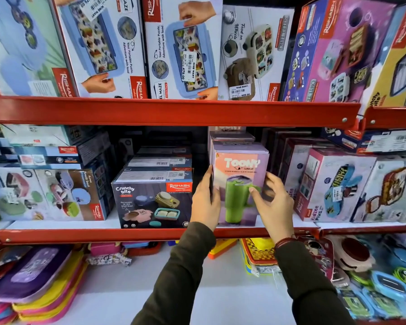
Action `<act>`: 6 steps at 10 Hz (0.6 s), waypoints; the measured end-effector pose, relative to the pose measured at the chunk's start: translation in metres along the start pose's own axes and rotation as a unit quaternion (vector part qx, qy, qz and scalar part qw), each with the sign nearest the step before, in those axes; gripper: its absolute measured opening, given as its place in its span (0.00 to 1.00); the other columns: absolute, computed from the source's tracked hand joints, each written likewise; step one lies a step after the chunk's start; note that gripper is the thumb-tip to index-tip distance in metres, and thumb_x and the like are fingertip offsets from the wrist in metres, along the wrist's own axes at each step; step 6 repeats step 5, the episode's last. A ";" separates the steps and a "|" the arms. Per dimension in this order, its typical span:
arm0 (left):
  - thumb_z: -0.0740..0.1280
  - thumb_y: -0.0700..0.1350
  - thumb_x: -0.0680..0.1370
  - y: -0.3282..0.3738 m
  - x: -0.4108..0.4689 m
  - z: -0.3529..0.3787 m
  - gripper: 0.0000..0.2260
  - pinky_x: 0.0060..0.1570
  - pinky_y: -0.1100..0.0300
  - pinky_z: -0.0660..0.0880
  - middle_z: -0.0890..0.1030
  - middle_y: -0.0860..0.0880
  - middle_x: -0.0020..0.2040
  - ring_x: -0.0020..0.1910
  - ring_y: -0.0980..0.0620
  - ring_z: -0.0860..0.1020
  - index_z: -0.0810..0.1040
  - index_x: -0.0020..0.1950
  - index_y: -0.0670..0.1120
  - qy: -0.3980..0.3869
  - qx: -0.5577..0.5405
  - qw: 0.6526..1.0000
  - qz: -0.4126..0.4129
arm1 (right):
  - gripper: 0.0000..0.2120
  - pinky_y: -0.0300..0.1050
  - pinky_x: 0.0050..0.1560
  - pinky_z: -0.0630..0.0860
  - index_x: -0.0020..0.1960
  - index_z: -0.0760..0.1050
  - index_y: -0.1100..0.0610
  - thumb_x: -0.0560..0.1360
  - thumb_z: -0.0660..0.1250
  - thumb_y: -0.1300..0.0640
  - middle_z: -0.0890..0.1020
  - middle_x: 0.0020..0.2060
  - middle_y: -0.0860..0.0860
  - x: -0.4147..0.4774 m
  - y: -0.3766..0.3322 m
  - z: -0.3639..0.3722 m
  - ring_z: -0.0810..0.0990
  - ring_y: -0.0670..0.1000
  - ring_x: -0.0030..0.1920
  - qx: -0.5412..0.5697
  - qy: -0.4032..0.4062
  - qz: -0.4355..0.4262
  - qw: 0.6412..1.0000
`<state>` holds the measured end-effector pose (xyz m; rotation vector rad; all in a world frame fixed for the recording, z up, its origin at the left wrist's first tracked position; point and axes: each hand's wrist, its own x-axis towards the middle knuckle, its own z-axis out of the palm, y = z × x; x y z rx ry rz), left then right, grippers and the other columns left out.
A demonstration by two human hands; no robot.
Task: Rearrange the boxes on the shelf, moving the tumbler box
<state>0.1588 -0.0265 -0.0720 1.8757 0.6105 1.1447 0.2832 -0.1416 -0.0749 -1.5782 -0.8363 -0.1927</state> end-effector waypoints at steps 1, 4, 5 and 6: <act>0.60 0.40 0.83 0.011 -0.026 -0.006 0.24 0.67 0.70 0.62 0.69 0.50 0.76 0.69 0.62 0.66 0.61 0.79 0.52 0.023 0.011 1.000 0.015 | 0.30 0.29 0.54 0.78 0.76 0.68 0.54 0.76 0.74 0.60 0.79 0.64 0.50 -0.016 -0.006 -0.003 0.80 0.47 0.58 0.022 -0.001 0.003 1.000; 0.60 0.40 0.82 0.044 -0.032 -0.027 0.19 0.68 0.64 0.67 0.74 0.51 0.66 0.65 0.57 0.71 0.69 0.73 0.50 0.073 0.045 0.977 0.194 | 0.13 0.52 0.59 0.81 0.64 0.76 0.57 0.80 0.69 0.61 0.80 0.59 0.52 -0.012 -0.047 -0.016 0.79 0.46 0.58 -0.006 0.103 -0.169 0.980; 0.61 0.40 0.81 0.087 -0.012 -0.049 0.17 0.66 0.67 0.63 0.75 0.47 0.63 0.63 0.51 0.71 0.72 0.71 0.48 0.122 0.095 0.946 0.286 | 0.13 0.51 0.64 0.77 0.64 0.77 0.60 0.81 0.66 0.60 0.79 0.60 0.55 0.005 -0.093 -0.016 0.78 0.51 0.61 -0.037 0.126 -0.267 0.955; 0.61 0.40 0.81 0.087 -0.012 -0.049 0.17 0.66 0.67 0.63 0.75 0.47 0.63 0.63 0.51 0.71 0.72 0.71 0.48 0.122 0.095 0.946 0.286 | 0.13 0.51 0.64 0.77 0.64 0.77 0.60 0.81 0.66 0.60 0.79 0.60 0.55 0.005 -0.093 -0.016 0.78 0.51 0.61 -0.037 0.126 -0.267 0.955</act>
